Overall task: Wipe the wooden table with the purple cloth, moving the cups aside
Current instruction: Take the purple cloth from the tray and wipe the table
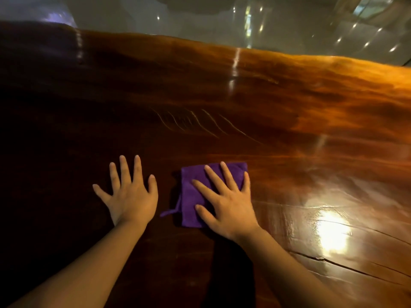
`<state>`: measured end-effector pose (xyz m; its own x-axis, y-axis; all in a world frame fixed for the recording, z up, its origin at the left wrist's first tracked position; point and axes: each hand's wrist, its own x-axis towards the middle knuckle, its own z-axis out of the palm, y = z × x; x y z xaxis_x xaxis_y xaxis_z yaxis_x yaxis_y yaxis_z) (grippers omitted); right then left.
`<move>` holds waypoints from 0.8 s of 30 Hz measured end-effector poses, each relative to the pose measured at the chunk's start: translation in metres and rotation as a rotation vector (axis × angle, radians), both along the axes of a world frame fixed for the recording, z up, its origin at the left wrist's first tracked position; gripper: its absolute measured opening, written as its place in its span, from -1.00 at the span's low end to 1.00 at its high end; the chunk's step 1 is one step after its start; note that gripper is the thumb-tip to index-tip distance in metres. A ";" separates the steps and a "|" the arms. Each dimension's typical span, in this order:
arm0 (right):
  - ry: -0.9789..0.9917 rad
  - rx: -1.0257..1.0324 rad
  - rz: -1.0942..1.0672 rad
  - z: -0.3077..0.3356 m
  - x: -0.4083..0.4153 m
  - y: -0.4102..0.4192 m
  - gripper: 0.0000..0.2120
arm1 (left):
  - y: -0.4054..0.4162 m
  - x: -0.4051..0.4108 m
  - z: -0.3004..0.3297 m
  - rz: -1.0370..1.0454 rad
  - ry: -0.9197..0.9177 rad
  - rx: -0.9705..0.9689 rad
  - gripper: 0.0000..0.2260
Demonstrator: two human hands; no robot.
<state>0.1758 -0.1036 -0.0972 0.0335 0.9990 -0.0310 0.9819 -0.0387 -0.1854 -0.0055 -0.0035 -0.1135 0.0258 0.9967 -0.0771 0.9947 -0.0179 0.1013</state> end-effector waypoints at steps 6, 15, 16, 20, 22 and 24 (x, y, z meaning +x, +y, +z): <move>0.081 -0.017 -0.360 -0.009 -0.016 -0.103 -0.37 | 0.000 0.000 0.000 -0.030 -0.016 -0.013 -0.47; 0.051 0.005 -0.428 -0.020 -0.055 -0.128 -0.28 | -0.001 -0.003 -0.003 -0.048 -0.019 -0.028 -0.46; 0.060 0.000 -0.432 -0.018 -0.055 -0.126 -0.30 | -0.001 -0.003 -0.002 -0.051 -0.021 -0.038 -0.46; 0.115 -0.010 -0.411 -0.005 -0.052 -0.124 -0.39 | -0.010 -0.004 0.006 -0.126 -0.191 0.034 -0.41; 0.252 0.027 -0.366 -0.003 -0.043 -0.129 -0.44 | -0.037 0.004 0.015 -0.391 -0.329 0.154 -0.38; 0.310 0.046 -0.313 -0.002 -0.026 -0.140 -0.42 | -0.083 0.020 0.024 -0.814 -0.369 0.197 -0.35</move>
